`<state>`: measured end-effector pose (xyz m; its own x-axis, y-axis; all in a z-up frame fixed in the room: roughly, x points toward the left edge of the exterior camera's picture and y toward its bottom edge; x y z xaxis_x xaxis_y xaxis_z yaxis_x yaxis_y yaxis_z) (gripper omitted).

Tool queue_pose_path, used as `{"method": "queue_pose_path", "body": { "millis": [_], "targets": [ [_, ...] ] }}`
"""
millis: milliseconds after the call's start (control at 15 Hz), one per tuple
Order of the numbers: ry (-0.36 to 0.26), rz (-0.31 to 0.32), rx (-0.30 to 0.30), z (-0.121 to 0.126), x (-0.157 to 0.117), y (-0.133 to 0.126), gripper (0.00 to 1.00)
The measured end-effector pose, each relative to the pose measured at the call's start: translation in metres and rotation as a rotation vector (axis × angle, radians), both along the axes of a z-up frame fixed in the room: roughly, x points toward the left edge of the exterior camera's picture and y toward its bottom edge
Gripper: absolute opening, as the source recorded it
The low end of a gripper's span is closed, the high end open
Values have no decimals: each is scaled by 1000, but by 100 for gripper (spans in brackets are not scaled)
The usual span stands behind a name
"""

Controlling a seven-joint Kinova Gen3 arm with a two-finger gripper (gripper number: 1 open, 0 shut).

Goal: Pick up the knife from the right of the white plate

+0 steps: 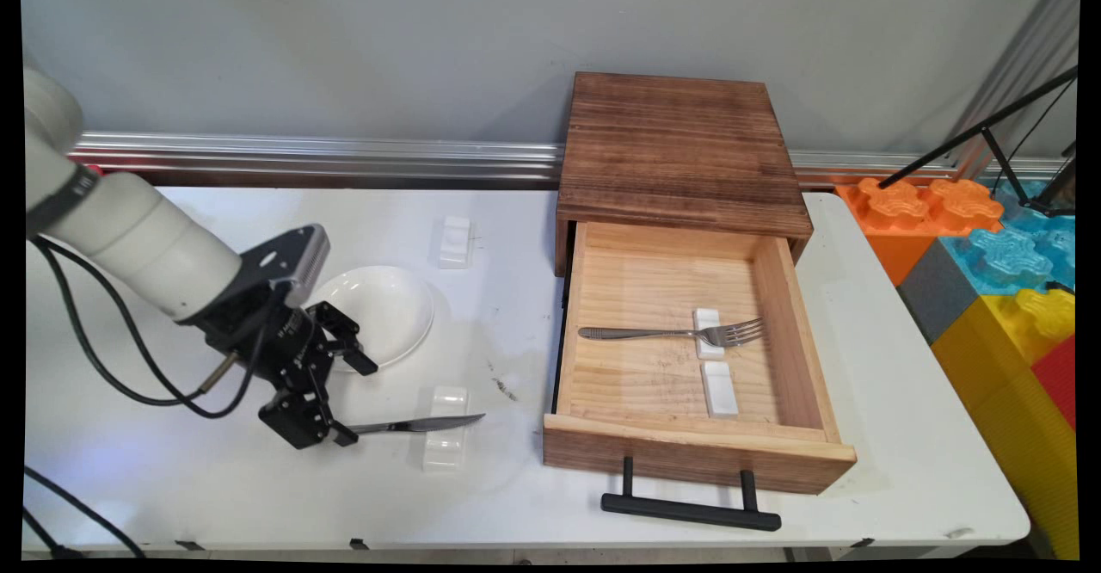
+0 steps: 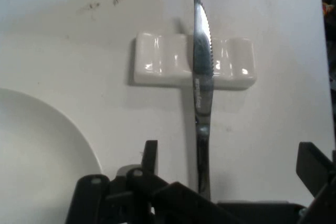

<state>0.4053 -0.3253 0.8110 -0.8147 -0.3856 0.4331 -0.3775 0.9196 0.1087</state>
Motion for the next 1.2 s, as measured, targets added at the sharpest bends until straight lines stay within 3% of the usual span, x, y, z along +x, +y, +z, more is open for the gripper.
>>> {"method": "queue_pose_path", "body": {
  "millis": [600,1200],
  "targets": [
    [2,-26,-3,-45,1,-9,100],
    [16,-27,-8,-63,2,-15,100]
  ]
}}
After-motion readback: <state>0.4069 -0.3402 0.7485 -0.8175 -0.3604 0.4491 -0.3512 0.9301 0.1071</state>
